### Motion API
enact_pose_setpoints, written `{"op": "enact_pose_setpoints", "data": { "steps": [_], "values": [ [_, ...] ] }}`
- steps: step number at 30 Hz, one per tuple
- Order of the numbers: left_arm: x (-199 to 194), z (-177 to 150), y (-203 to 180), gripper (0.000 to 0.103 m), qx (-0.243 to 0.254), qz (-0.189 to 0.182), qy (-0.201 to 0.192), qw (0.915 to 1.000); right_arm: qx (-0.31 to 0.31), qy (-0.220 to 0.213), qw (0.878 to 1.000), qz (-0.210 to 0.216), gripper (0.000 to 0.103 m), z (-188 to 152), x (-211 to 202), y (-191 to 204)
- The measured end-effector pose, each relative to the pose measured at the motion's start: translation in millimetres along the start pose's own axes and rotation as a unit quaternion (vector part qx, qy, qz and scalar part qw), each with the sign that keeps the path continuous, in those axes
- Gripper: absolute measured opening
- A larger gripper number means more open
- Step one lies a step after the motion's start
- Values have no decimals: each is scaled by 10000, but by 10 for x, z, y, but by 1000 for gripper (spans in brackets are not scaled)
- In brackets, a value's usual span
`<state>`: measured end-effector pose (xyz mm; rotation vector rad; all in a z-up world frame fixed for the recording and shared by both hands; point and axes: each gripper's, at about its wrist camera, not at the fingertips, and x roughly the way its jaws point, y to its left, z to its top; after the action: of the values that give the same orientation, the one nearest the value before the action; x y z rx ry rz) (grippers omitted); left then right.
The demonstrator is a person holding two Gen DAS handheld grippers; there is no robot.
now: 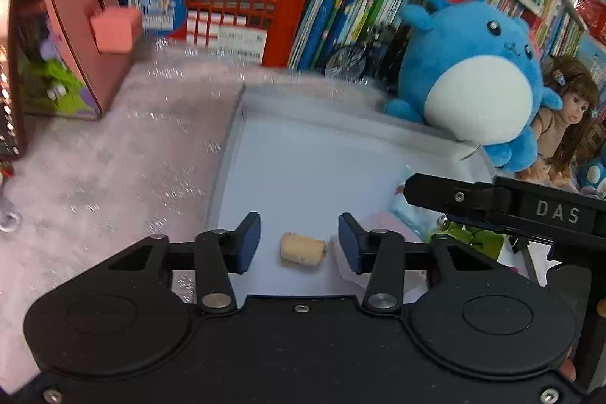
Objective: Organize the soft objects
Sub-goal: 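Open both tools to drop the sponge and packet in the box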
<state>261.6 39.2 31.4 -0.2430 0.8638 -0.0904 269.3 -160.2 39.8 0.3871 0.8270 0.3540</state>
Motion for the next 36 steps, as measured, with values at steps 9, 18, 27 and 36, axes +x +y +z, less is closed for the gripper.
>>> {"op": "enact_pose_setpoints", "data": {
  "steps": [9,18,27,36],
  "values": [
    [-434,-59,28,67,31,-65,-476,9988,-445,-428,9976,311,94,-106,-459,136],
    [-855,-350,-20,75,301,-233,-816,9959,-1192,-925,9879,357,101,-411,-942,266],
    [-1206,-716,-31,79,469,-440,-1123,9916,-1625,-1351,9772,199,103,-770,-1300,265],
    [-1375,-1073,41,80,605,-310,-1372,9882,-2031,-1560,9664,-206,103,-1188,-1468,241]
  ]
}}
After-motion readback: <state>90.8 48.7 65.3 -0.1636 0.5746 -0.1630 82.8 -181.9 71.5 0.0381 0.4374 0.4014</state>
